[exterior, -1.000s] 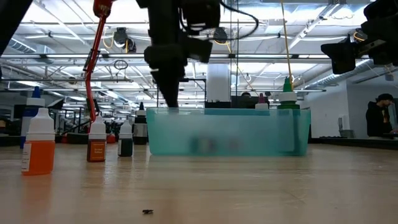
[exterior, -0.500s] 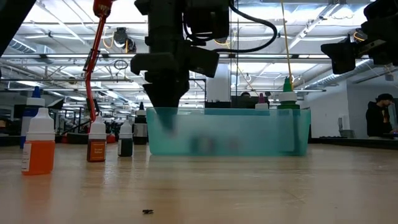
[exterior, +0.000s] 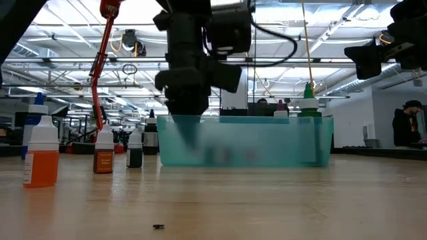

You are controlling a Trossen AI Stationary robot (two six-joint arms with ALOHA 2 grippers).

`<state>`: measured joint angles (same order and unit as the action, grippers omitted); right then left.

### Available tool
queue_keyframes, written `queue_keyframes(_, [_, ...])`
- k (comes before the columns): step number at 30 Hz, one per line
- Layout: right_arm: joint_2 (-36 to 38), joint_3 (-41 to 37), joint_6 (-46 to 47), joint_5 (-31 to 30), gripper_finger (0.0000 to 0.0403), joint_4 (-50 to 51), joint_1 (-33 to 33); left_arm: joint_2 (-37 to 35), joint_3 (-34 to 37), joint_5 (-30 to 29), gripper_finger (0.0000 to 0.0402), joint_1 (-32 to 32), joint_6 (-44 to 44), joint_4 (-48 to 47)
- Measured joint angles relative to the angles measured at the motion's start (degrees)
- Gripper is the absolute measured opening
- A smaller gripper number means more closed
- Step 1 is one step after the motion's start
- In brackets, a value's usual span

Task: Pick & Place food coloring
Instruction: Put the small orange food coloring bottle into the blue bin

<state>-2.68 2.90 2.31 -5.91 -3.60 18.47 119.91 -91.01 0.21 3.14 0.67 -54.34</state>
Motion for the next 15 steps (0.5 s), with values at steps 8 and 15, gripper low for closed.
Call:
queue_keyframes(8, [-0.01, 0.00, 0.00, 0.00, 0.0313, 0.01, 0.01, 0.88, 0.19, 1.90, 0.0068, -0.21, -0.55, 0.97])
queue_keyframes(15, [0.00, 0.00, 0.00, 0.00, 0.0313, 0.02, 0.01, 0.88, 0.19, 1.77, 0.0135, -0.25, 0.50, 0.84])
